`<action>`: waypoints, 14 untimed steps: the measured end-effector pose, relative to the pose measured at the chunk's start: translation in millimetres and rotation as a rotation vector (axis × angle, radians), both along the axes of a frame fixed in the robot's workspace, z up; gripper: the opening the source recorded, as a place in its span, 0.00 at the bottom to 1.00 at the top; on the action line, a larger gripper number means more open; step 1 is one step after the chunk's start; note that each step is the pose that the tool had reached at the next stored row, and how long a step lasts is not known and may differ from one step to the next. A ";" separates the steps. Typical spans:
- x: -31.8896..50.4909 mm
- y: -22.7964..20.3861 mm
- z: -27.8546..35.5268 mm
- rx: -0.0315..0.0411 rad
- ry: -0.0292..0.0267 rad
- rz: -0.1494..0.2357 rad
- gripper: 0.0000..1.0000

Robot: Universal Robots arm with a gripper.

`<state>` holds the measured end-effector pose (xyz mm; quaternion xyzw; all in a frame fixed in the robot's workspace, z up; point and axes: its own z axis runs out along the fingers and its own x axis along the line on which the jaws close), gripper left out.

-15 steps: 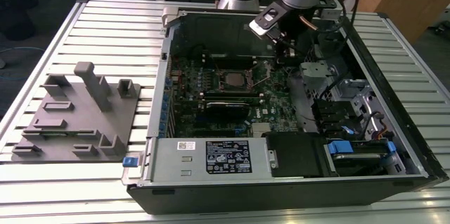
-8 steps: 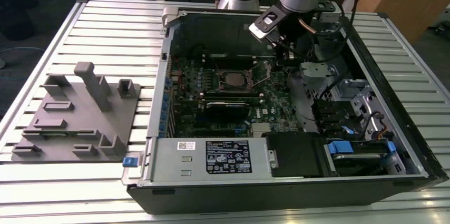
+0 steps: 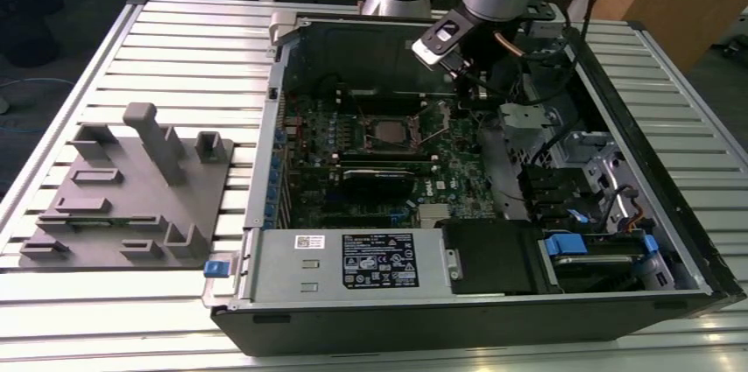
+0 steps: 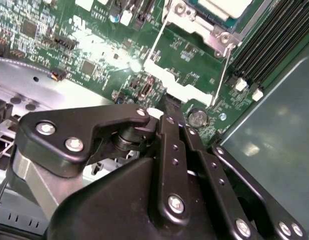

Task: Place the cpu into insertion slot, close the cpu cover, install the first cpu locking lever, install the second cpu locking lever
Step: 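Close the cpu cover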

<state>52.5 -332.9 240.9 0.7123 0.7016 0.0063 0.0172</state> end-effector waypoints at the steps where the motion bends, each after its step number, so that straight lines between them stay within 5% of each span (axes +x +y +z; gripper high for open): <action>1: -2.2 0.0 -0.1 0.0002 -0.0014 0.000 0.10; 14: -46.4 0.0 -0.8 0.0017 -0.0284 0.000 0.10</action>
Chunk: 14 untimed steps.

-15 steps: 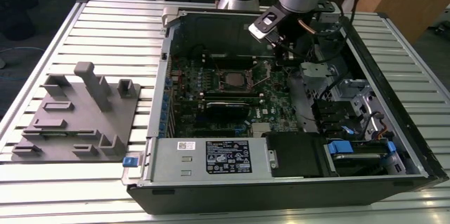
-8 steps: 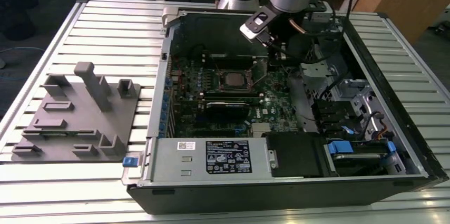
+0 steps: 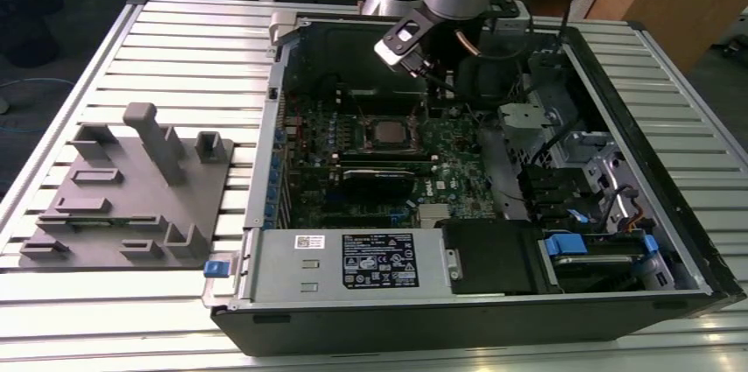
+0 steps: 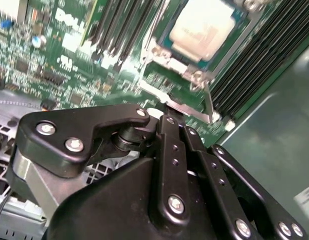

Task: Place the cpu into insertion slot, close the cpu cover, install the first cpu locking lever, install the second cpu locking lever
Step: 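Close the cpu cover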

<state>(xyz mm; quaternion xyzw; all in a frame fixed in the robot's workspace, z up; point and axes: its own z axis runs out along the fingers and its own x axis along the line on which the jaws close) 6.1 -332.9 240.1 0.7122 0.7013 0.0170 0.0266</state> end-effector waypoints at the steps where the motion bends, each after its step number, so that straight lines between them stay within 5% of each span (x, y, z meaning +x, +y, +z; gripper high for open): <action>1: -4.0 0.0 0.0 -0.0001 -0.0031 0.000 0.10; 8: -25.6 0.0 0.0 -0.0003 -0.0212 0.000 0.10; 14: -36.9 0.0 -0.1 -0.0002 -0.0302 0.000 0.10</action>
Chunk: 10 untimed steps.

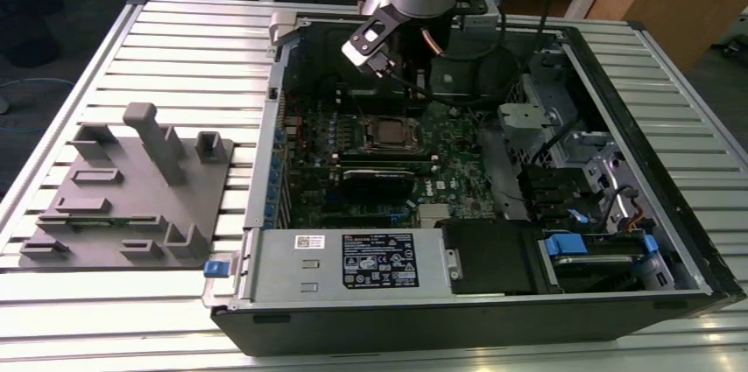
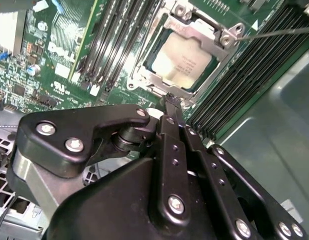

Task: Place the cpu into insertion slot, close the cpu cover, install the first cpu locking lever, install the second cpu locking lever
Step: 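Close the cpu cover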

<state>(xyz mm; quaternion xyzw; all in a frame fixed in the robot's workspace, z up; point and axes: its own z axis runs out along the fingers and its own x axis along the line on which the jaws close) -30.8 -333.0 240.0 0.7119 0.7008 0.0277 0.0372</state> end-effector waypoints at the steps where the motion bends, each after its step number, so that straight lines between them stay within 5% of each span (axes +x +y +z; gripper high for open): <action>1: -1.5 0.0 -0.1 0.0000 -0.0009 0.000 0.10; 10: -10.8 0.0 -0.4 -0.0001 -0.0030 0.000 0.10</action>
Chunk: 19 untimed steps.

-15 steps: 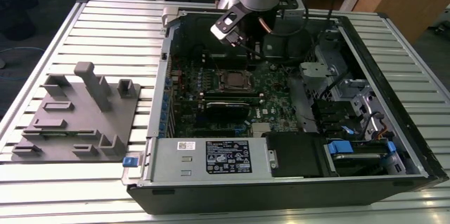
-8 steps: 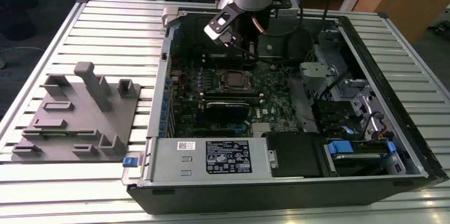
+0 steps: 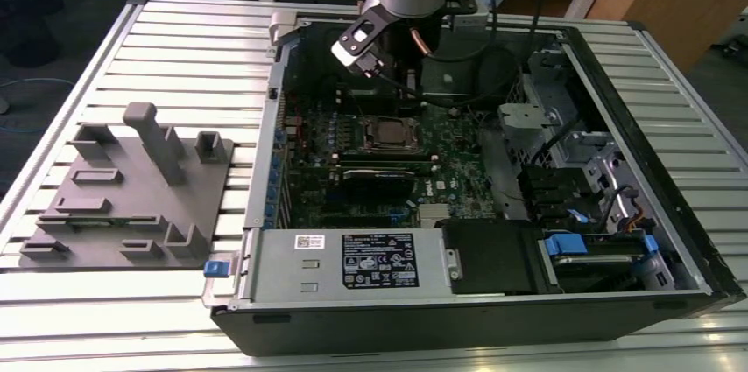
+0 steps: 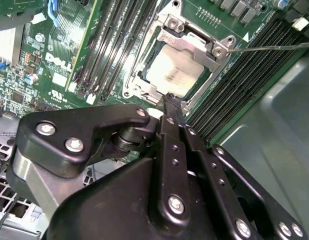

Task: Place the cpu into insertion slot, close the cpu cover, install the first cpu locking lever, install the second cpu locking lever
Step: 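Close the cpu cover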

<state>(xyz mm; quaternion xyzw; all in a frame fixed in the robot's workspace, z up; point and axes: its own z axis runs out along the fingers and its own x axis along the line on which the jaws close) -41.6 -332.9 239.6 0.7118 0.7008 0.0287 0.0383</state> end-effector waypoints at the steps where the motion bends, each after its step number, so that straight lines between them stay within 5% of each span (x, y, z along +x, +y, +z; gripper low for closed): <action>1: -0.1 0.0 0.0 0.0001 0.0000 0.000 0.10; 8: -0.3 0.0 -0.1 0.0001 -0.0001 0.010 0.10; 19: -0.2 0.0 -2.5 0.0000 -0.0001 0.191 0.10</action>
